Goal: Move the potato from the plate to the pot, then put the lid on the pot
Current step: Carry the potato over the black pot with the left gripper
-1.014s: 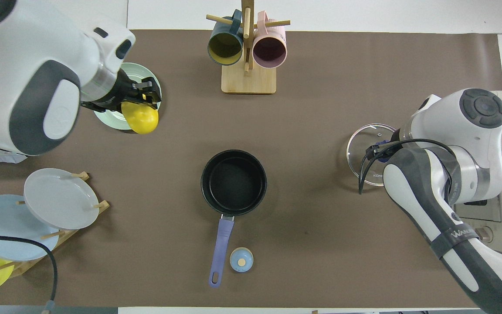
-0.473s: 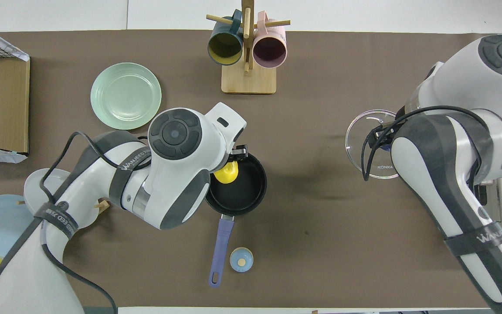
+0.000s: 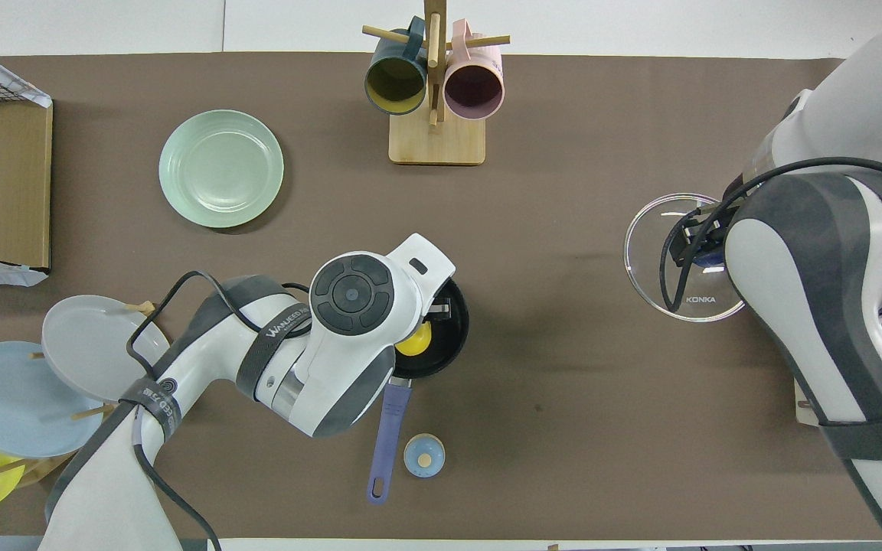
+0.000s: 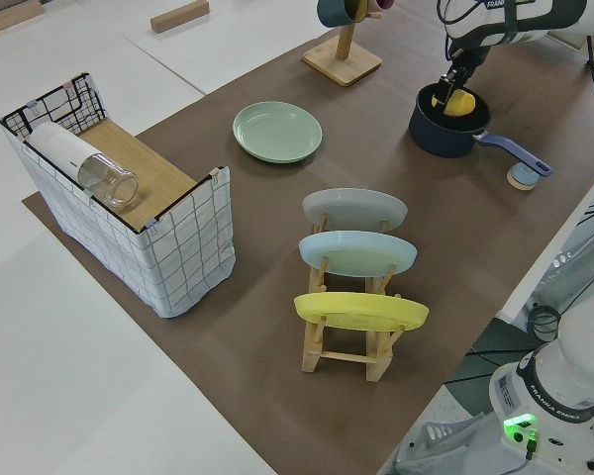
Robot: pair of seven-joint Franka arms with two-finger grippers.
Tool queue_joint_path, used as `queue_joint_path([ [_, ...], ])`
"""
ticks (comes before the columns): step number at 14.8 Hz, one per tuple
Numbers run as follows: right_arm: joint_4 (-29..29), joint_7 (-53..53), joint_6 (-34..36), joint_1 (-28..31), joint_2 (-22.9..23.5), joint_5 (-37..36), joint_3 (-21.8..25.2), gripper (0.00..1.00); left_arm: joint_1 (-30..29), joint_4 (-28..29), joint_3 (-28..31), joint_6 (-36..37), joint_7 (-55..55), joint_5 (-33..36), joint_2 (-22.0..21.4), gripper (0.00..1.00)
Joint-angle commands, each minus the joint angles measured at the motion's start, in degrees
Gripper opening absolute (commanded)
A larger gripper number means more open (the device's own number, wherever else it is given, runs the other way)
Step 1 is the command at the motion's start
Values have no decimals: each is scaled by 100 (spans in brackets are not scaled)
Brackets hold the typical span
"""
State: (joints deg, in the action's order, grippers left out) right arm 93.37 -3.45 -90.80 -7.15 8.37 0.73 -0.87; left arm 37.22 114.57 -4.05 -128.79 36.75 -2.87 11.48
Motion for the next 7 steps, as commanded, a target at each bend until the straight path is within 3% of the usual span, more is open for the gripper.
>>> queue_joint_path([
  [1, -135, 11, 10, 12, 68, 76, -27, 0, 163, 407, 115, -443, -1, -12, -111, 0],
  [7, -135, 47, -70, 12, 68, 85, -27, 0, 251, 557, 115, -646, 8, 6, 12, 0],
])
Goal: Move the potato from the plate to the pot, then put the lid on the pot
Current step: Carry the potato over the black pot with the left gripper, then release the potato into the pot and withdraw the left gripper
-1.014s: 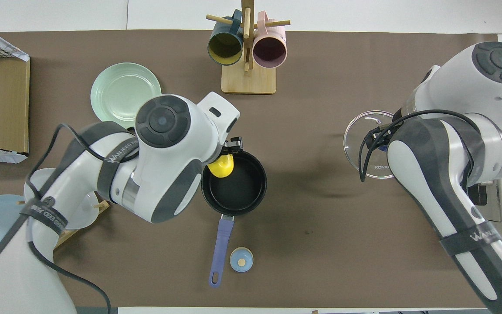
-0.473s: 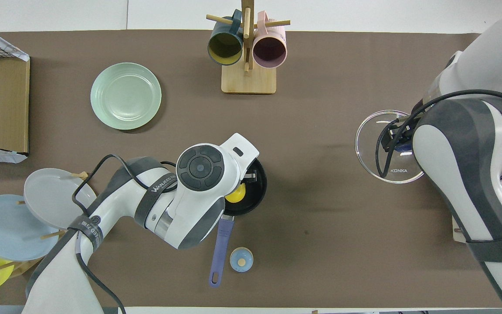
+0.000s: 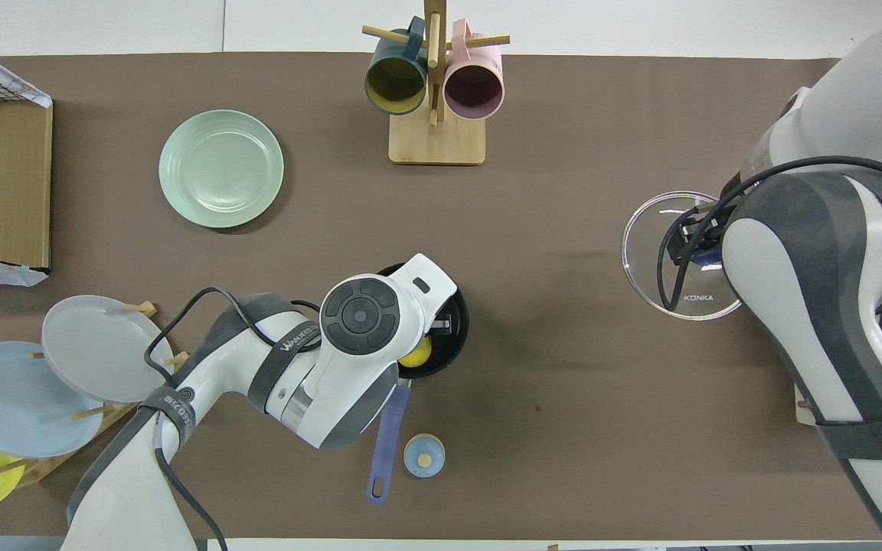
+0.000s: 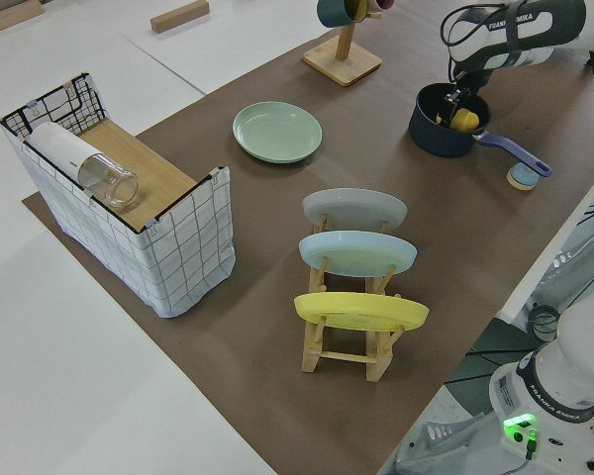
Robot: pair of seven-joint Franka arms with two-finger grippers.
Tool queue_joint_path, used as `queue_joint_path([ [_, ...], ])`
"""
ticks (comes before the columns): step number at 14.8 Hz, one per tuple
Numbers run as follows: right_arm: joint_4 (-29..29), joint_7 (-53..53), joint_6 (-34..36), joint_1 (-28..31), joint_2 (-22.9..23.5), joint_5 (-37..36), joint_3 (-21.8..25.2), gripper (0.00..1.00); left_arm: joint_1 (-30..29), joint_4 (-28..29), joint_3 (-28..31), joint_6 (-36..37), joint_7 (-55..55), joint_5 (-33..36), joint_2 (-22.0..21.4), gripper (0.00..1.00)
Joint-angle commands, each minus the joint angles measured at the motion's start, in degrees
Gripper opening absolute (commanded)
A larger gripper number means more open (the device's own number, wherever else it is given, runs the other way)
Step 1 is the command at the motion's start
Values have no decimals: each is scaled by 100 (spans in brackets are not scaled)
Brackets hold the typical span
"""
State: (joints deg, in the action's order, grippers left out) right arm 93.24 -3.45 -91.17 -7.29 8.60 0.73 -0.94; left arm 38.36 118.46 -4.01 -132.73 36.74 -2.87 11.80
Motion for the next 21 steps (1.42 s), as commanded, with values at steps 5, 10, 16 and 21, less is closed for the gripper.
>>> queue_joint_path([
  [5, -113, 187, -138, -35, 45, 85, -29, 0, 216, 239, 111, -289, 0, 32, -11, 31],
  [10, -104, 196, -147, -44, 45, 85, -29, 0, 189, 186, 111, -272, -9, 32, 16, 100],
  [16, -60, 284, -164, -88, 36, 94, -29, 0, -169, -400, 216, 621, -245, 32, -186, 100],
  [21, -148, 739, -304, -316, 71, 216, -143, 0, -1188, -1667, 216, 2188, -869, 23, -555, 100],
])
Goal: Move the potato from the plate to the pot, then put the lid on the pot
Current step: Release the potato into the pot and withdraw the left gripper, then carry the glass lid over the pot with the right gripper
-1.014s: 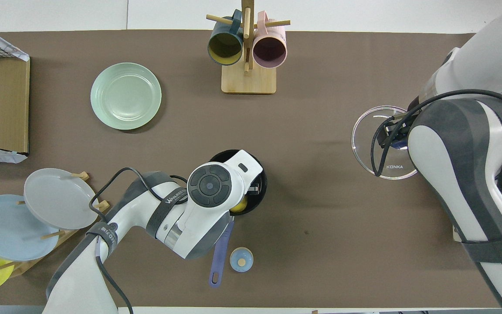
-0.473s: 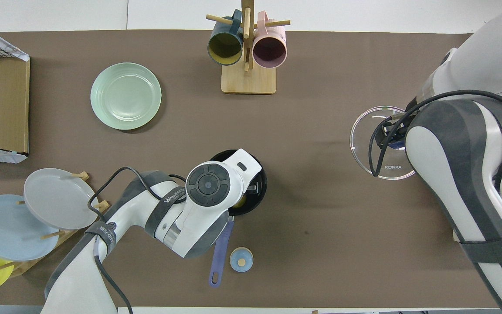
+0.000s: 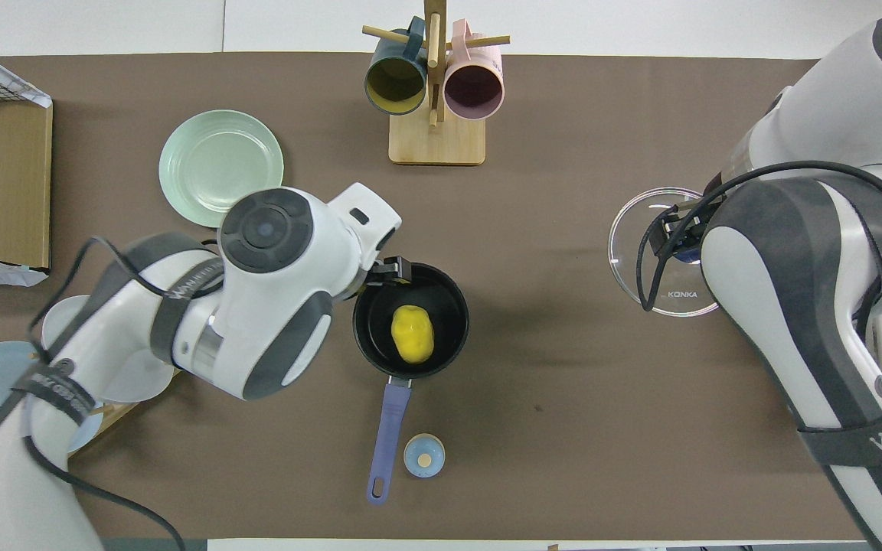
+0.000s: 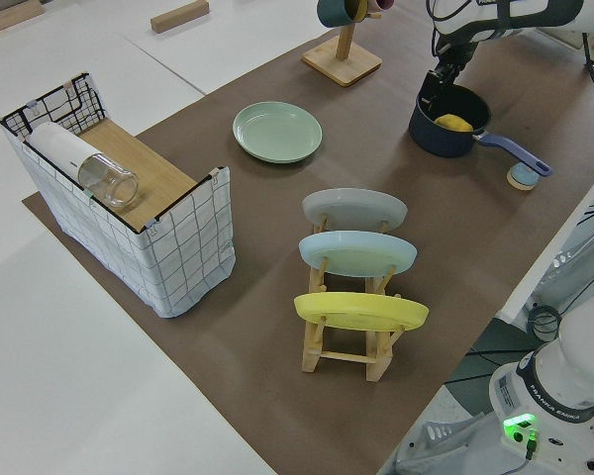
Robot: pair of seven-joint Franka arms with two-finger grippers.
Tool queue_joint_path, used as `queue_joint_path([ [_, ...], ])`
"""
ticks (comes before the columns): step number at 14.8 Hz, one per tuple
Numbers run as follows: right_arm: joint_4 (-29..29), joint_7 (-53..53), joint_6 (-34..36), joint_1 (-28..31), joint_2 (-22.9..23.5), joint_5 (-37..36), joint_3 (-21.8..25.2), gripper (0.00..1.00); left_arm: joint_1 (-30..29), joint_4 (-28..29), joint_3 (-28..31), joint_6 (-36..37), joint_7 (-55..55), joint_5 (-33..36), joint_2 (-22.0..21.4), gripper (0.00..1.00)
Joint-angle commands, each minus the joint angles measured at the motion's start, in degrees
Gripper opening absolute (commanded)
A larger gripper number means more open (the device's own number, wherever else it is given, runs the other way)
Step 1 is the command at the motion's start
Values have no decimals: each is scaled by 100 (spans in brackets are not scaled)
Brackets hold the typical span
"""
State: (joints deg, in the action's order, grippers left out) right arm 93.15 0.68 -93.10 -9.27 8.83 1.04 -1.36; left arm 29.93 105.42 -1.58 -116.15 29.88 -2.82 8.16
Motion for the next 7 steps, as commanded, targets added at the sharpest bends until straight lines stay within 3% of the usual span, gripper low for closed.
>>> queue_joint_path([
  [1, -174, 789, -173, -249, 58, 369, -110, 0, -592, -495, -27, 680, -384, 9, -305, 100],
  [3, -200, 1301, -200, -635, 136, 362, -110, 0, -1145, -636, -18, 1066, -972, 9, -577, 100],
  [7, -903, 2540, -384, -1515, 742, 301, -110, 0, -2253, -751, -26, 1647, -2537, 9, -868, 100],
])
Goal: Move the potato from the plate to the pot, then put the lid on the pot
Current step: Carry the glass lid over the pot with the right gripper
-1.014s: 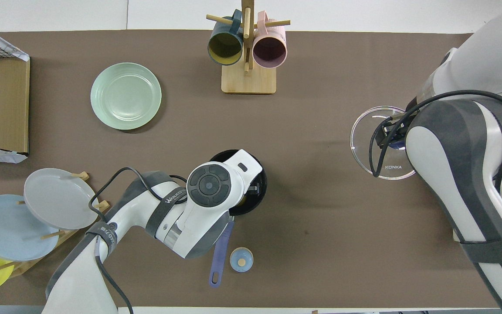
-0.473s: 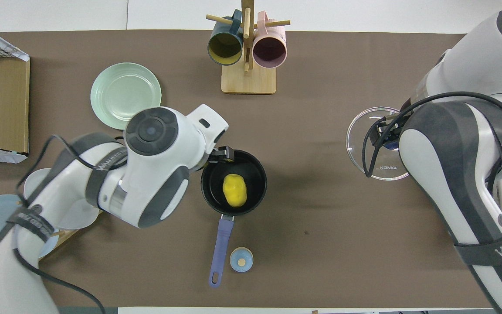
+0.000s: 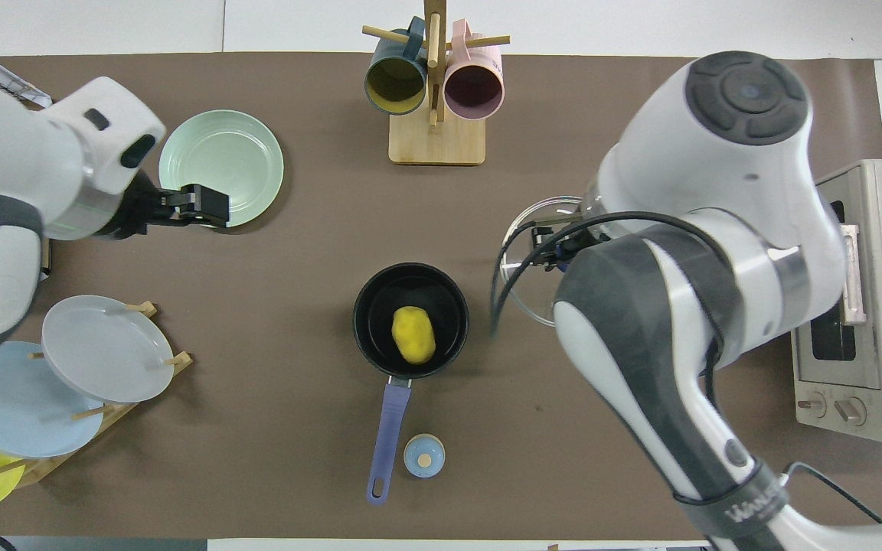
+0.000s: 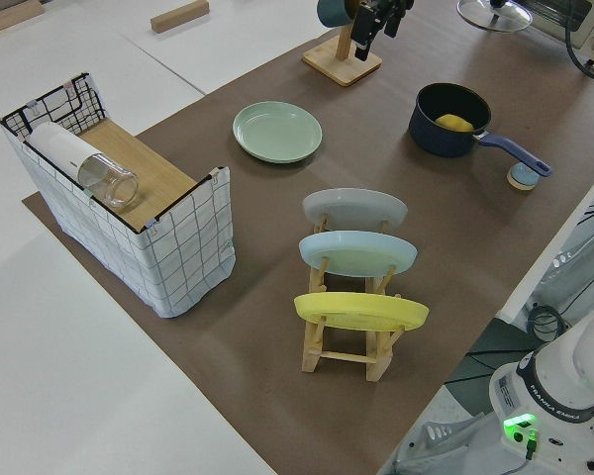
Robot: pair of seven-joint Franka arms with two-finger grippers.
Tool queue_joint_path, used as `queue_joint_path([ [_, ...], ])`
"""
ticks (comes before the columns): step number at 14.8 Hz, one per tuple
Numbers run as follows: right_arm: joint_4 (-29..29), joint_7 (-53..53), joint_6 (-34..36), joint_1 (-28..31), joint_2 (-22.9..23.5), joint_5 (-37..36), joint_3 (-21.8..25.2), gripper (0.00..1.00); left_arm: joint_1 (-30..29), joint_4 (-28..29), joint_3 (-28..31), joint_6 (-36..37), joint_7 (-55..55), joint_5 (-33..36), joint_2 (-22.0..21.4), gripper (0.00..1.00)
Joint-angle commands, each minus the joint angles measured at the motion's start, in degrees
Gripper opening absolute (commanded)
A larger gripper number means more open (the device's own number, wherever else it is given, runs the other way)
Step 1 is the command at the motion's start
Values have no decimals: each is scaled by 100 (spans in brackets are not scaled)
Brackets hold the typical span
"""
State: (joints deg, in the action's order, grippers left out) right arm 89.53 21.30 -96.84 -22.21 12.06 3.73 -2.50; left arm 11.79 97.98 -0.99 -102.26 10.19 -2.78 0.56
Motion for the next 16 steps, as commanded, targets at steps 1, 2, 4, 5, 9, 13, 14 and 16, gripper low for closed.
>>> queue_joint_path([
  [1, -560, 672, -54, -484, 516, 22, 4, 0, -563, -51, -86, 347, -640, 14, -109, 100],
  [2, -569, 1066, -202, -808, 630, 22, 12, 0, -590, -217, -86, 495, -641, 23, -74, 100],
  [4, -569, 1534, -475, -1092, 824, -117, 4, 0, -634, -664, -86, 952, -641, 31, 22, 100],
  [5, -569, 1596, -659, -1197, 903, -214, 4, 0, -634, -858, -86, 1145, -641, 31, 66, 100],
  [9, -542, 2132, -985, -1611, 1088, -233, 4, 0, -546, -860, -112, 1218, -579, 260, 32, 100],
  [13, -262, 2238, -1100, -1664, 1080, -233, 4, 0, -415, -526, -103, 1191, -605, 269, -109, 100],
  [14, -191, 2238, -1109, -1655, 1062, -233, 4, 0, -345, -552, -86, 1200, -605, 278, -109, 100],
  [16, -173, 2291, -1170, -1664, 1062, -224, 4, 0, -335, -640, -94, 1261, -623, 365, -100, 100],
])
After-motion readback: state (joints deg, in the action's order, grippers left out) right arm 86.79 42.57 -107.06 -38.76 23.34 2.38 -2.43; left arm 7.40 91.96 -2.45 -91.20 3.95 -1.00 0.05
